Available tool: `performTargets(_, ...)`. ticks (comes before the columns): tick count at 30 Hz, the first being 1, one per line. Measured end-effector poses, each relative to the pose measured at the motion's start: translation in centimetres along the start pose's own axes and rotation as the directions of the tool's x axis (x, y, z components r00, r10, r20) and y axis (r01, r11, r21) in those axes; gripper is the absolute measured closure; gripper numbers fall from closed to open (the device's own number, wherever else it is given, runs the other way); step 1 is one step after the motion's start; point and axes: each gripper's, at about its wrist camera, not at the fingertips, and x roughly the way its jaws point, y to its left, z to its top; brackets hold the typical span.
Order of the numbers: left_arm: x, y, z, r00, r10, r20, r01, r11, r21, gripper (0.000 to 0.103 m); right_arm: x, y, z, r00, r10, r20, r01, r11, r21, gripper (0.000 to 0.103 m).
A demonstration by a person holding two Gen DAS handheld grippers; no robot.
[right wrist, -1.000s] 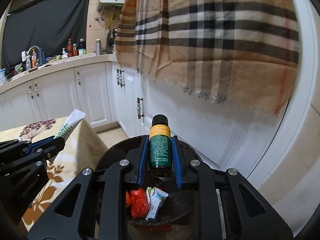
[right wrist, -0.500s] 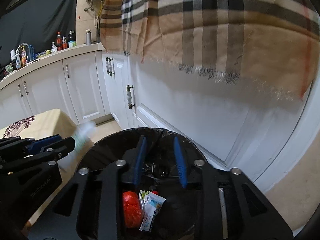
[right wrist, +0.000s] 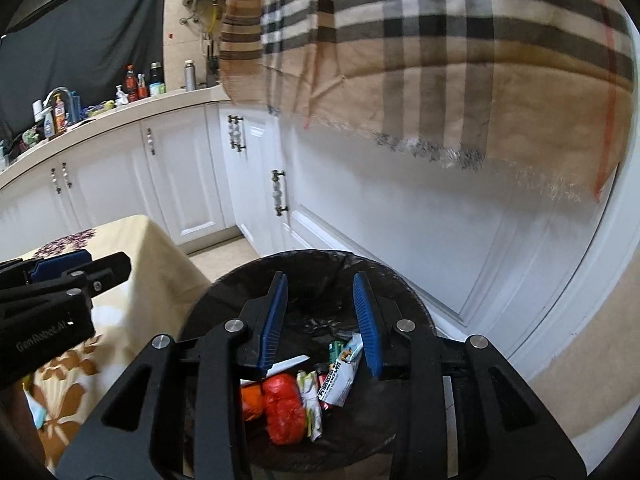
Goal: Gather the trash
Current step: 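Carry the tube and green can over the bin and open both grippers, then move both tools back over the table toward the rolled plastic bags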
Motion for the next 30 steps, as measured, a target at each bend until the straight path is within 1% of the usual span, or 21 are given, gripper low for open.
performTargets(10,-5.4,5.9,-2.9,0.995,0.102,0.015,-0.101,0.992,-0.079,0.054,-4.7,3.0,-0.2,0.998,0.061,0.016,-0.06,0.998,-0.028,0.069)
performTargets(19,-9.3,11.1,-6.6,0.982,0.19,-0.01,-0.19,0.968,-0.164,0.052,-8.0,6.3,-1.2,0.992,0.126,0.009,-0.125,0.99,-0.066,0.069)
performTargets(25,-10.9,13.2,-9.1,0.974,0.222,-0.045,-0.226,0.953,-0.201,0.052,-9.4,8.3,-2.4,0.986,0.163,-0.015,-0.164,0.982,-0.094,0.069)
performTargets(30,-11.1,13.7,-10.6,0.972,0.221,-0.074,-0.232,0.95,-0.21,0.05,-10.0,9.3,-3.5,0.982,0.182,-0.047,-0.186,0.977,-0.108,0.069)
